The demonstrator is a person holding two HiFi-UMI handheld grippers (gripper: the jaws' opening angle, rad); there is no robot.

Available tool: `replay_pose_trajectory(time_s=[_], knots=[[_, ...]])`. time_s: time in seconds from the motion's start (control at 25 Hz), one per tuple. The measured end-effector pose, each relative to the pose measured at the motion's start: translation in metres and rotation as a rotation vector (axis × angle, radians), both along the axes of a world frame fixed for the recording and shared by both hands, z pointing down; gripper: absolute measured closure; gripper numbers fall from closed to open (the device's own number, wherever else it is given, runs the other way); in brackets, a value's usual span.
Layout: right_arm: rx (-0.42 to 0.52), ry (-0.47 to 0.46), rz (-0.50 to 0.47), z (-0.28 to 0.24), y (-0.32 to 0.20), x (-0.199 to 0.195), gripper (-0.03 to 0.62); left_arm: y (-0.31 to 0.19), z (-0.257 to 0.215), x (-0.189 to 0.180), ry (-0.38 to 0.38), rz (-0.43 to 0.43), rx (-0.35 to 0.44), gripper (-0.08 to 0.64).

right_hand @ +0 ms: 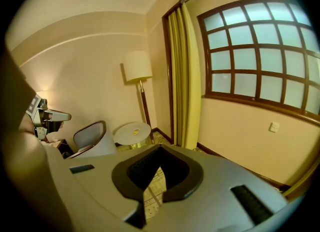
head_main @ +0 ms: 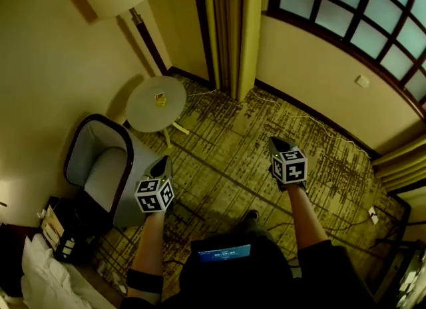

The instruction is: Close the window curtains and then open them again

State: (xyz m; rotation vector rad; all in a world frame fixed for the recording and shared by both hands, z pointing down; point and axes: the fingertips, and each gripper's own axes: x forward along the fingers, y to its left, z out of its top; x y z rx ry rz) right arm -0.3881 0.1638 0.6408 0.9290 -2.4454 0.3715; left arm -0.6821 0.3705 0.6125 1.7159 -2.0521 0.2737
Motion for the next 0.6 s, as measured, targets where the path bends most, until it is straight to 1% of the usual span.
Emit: replay_pose_trajectory(time_s=[0.2,0.4,0.52,0.6], knots=[[-0.012,-0.026,0.104,0.001,-0.046,0.078,0.586,-0.088,0.0,0.069,0.001,0.123,0.004,0.574],[-0.017,-0.031,0.221,0.002,-0.071,0.162,0.586,-0.161,0.007,0.148,0.054,0.249,-0.008,0.574],[-0.026,-0.036,0.29,0.004,-0.074,0.187,0.586,-0.193,0.006,0.171,0.047,0.32,-0.021,0.574],[-0.022,-0.036,0.339,0.004,-0.079,0.199,0.586,-0.218,0.007,0.186,0.055,0.382,-0.019,0.574]])
